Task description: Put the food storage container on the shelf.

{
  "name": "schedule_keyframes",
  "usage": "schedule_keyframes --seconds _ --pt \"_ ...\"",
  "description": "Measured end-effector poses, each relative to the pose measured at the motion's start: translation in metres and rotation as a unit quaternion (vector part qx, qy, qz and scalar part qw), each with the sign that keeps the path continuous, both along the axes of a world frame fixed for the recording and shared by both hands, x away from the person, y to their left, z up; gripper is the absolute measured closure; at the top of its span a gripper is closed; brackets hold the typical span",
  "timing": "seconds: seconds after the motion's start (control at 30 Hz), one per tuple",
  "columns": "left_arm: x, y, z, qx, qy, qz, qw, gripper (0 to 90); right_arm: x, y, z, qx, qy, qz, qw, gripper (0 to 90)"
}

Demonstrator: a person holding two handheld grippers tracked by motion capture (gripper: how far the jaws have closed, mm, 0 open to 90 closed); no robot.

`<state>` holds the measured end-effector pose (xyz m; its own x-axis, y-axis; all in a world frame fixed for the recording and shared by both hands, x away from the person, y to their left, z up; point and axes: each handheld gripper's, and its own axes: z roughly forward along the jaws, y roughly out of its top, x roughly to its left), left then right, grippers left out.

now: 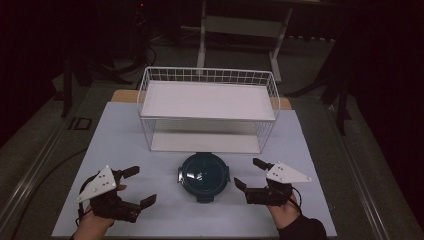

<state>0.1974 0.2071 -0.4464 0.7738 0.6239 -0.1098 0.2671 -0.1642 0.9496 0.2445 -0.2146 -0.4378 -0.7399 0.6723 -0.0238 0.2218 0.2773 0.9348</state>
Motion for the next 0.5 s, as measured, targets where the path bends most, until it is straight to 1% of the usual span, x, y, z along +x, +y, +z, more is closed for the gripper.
schedule_keyframes --seconds 0.03,0.1,0.17,0.2,0.23,0.27,0.37,0.47,0.5 --pt "0.001 -0.002 0.003 0.004 0.001 -0.003 1.0 0.0 -0.001 -0.001 0.002 0.001 -0.005 0.0 1.0 14.5" --pt "0.004 -0.008 0.009 -0.003 0.007 -0.011 0.9999 0.0 -0.002 -0.003 0.004 0.002 -0.011 0.0 0.9999 15.0" --pt "0.008 -0.012 0.017 -0.002 0.013 -0.018 0.9998 0.0 -0.002 -0.005 0.005 0.02 -0.006 0.012 0.9997 15.3" --pt "0.009 -0.014 0.02 -0.005 0.014 -0.021 0.9997 0.0 -0.003 -0.005 0.006 0.02 -0.01 0.011 0.9997 15.4" --pt "0.01 -0.016 0.023 -0.004 0.012 -0.023 0.9997 0.0 -0.004 -0.005 0.007 0.015 -0.017 0.008 0.9997 15.5" --pt "0.012 -0.018 0.026 0.001 0.012 -0.022 0.9997 0.0 -0.006 -0.005 0.008 0.011 -0.023 0.006 0.9997 15.5" --pt "0.017 -0.022 0.032 0.003 0.019 -0.025 0.9995 0.0 -0.009 -0.003 0.01 0.002 -0.036 0.003 0.9993 15.5" --pt "0.024 -0.026 0.034 0.012 0.021 -0.022 0.9995 0.0 -0.01 -0.002 0.011 0.0 -0.038 0.012 0.9992 15.6" --pt "0.027 -0.027 0.033 0.014 0.022 -0.022 0.9994 0.0 -0.009 -0.003 0.012 0.006 -0.035 0.019 0.9992 16.7"
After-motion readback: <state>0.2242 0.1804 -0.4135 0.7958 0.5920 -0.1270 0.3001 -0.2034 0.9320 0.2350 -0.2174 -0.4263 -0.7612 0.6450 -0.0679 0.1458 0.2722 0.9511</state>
